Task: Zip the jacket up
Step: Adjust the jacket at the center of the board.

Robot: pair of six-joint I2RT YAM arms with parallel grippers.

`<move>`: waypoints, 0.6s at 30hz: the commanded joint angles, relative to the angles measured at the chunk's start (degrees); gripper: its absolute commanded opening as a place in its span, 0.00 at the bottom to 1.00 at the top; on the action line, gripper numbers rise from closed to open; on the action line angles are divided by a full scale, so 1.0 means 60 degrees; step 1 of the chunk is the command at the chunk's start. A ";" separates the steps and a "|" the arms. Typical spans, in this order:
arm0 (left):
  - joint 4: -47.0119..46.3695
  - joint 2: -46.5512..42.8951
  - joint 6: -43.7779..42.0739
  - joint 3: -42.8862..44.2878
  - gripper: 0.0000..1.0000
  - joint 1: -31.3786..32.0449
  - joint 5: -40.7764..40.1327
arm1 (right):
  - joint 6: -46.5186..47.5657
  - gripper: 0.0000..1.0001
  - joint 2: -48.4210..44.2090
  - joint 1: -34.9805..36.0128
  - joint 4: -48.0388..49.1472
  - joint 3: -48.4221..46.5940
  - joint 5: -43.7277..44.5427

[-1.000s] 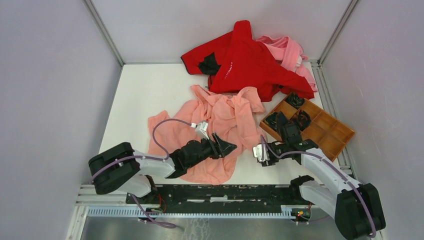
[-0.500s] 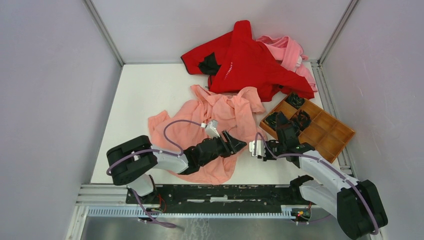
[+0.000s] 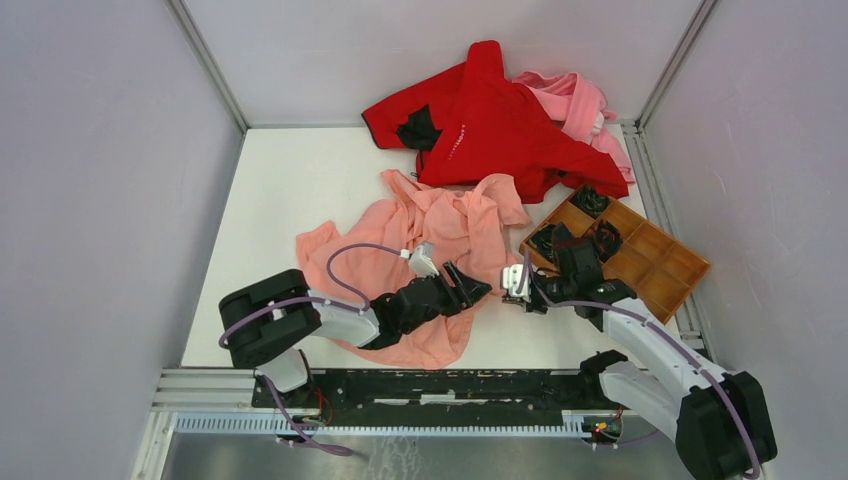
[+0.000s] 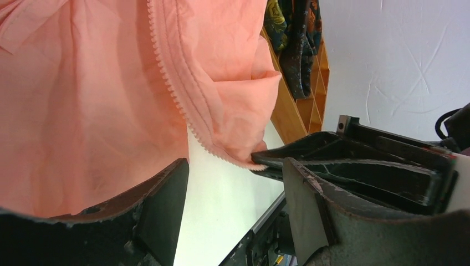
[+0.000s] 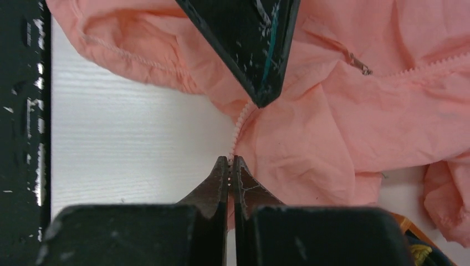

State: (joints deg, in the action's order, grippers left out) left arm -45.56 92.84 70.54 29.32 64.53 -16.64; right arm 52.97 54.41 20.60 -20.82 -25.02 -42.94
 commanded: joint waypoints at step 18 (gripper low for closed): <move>-0.1385 0.0063 -0.0459 -0.0391 0.65 -0.0742 0.1586 | -0.0966 0.08 0.1167 0.0538 0.0343 -0.0697 -0.2994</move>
State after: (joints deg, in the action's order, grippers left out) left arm -52.16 91.88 70.46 26.81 60.95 -11.14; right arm 48.25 59.75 22.70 -20.21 -27.09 -59.46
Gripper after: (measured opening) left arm 0.675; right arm 0.050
